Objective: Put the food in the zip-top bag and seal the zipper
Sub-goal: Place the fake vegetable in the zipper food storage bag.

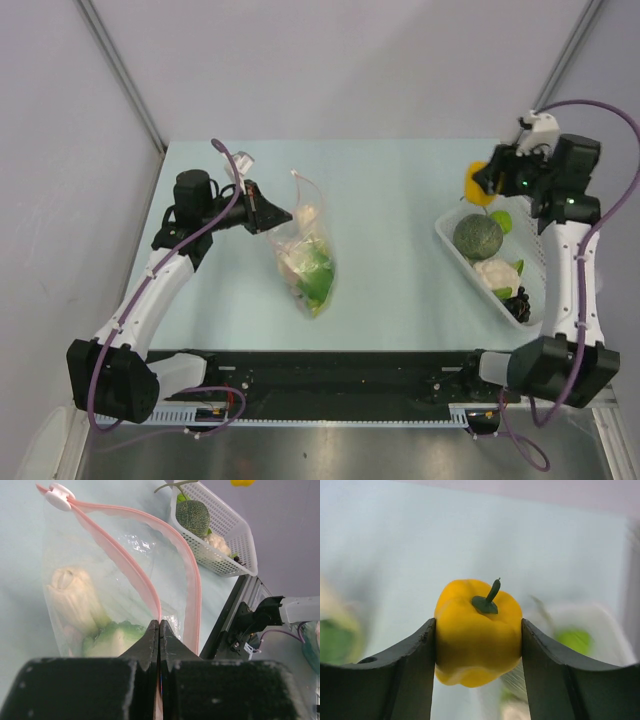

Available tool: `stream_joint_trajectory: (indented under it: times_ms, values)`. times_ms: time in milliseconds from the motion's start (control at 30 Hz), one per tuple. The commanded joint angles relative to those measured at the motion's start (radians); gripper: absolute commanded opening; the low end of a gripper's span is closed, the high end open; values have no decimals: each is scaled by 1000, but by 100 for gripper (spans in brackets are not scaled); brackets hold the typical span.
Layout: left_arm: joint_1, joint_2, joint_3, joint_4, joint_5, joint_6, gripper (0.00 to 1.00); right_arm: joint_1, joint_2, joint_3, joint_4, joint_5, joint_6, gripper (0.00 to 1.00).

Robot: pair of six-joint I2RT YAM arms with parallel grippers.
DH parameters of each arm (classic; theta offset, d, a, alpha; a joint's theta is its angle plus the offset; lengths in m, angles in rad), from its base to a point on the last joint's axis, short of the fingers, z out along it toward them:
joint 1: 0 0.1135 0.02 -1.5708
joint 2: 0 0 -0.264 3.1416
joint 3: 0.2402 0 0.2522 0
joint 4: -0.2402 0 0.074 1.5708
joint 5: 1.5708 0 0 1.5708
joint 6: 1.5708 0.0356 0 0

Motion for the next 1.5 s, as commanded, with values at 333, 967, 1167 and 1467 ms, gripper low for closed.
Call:
stream_joint_trajectory:
  times_ms: [333, 967, 1167, 1467]
  values:
    - [-37, -42, 77, 27, 45, -44, 0, 852, 15, 42, 685, 43, 259, 1]
    - [-45, -62, 53, 221, 17, -314, 0, 1116, 101, 41, 551, 589, 363, 0]
    - [-46, -68, 51, 223, 5, -309, 0, 1127, 67, 26, 454, 557, 251, 0]
    - [-46, -71, 48, 212, 2, -283, 0, 1101, -2, 13, 409, 298, 147, 90]
